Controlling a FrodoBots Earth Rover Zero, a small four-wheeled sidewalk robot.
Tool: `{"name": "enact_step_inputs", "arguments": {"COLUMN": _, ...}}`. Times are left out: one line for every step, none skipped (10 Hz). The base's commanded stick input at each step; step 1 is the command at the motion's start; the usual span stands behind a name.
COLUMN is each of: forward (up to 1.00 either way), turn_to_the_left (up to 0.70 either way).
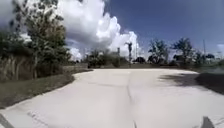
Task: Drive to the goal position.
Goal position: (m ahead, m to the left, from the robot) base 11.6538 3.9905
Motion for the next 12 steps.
{"name": "enact_step_inputs", "arguments": {"forward": 0.7, "turn_to_the_left": -0.35}}
{"name": "enact_step_inputs", "arguments": {"forward": 0.7, "turn_to_the_left": -0.35}}
{"name": "enact_step_inputs", "arguments": {"forward": 0.7, "turn_to_the_left": 0.0}}
{"name": "enact_step_inputs", "arguments": {"forward": 0.7, "turn_to_the_left": 0.0}}
{"name": "enact_step_inputs", "arguments": {"forward": 0.7, "turn_to_the_left": 0.0}}
{"name": "enact_step_inputs", "arguments": {"forward": 0.7, "turn_to_the_left": 0.0}}
{"name": "enact_step_inputs", "arguments": {"forward": 0.7, "turn_to_the_left": 0.0}}
{"name": "enact_step_inputs", "arguments": {"forward": 0.7, "turn_to_the_left": 0.0}}
{"name": "enact_step_inputs", "arguments": {"forward": 0.7, "turn_to_the_left": 0.0}}
{"name": "enact_step_inputs", "arguments": {"forward": 0.7, "turn_to_the_left": 0.0}}
{"name": "enact_step_inputs", "arguments": {"forward": 0.7, "turn_to_the_left": 0.0}}
{"name": "enact_step_inputs", "arguments": {"forward": 0.7, "turn_to_the_left": 0.0}}
